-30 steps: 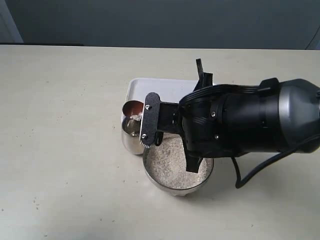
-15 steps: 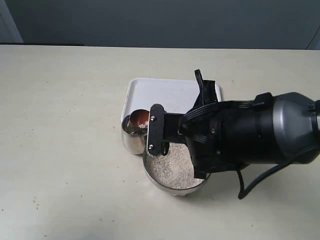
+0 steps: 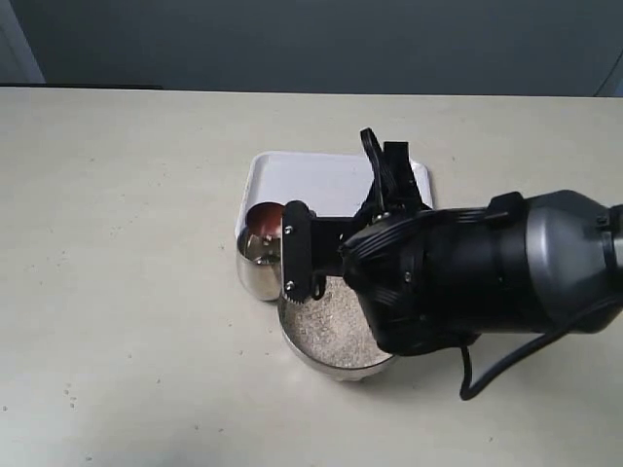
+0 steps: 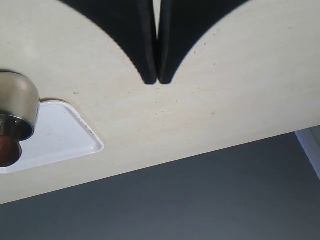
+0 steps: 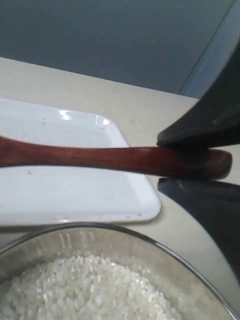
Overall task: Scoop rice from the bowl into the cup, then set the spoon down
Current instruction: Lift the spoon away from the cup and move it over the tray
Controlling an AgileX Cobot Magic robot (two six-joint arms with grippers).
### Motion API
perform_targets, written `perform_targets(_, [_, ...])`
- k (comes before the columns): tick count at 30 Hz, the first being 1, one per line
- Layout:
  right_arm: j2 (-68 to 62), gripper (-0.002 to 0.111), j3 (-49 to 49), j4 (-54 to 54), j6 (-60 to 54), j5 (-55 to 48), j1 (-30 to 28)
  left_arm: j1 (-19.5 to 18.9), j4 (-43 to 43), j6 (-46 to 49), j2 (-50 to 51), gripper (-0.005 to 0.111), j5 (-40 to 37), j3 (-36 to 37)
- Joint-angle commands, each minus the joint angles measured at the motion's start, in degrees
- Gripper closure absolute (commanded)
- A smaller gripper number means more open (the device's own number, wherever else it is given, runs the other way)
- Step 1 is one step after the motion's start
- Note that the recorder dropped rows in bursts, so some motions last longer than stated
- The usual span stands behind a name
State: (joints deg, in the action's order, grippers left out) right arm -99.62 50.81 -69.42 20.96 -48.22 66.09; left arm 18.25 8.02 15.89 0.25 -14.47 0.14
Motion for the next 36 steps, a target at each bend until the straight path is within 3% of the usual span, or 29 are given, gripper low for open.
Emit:
perform_targets(1, [0.02,0.109,-0.17,-2.87,2.14,-1.83,0.89,0.13,0.03,-0.31,-0.25,0.106,0.79,-0.14])
perform_targets(12, [0.13,0.109,-0.17,-2.95,5.19,-3.92,0.44,0.13,0.03,-0.31,-0.25,0.106,0.79,-0.14])
perform_targets(24, [3.96,0.109,2.78,4.1,10.18,0.54,-12.45,0.13,0.03,-0.31,-0.25,0.106,0.79,-0.14])
perform_targets(27, [3.94,0.109,2.78,5.82,7.05,5.46,-15.41,0.13,0.03,-0.31,-0.25,0.106,0.79,-0.14])
perform_targets(30, [2.72,0.109,3.02,6.85,5.15,19.38,-20.74,0.13,0.03,-0.31,-0.25,0.106,0.79,-0.14])
perform_targets(36, [-3.66,0.109,6.46,8.96,5.15,20.12,-25.07,0.13,0.03,-0.31,-0.25,0.106,0.79,-0.14])
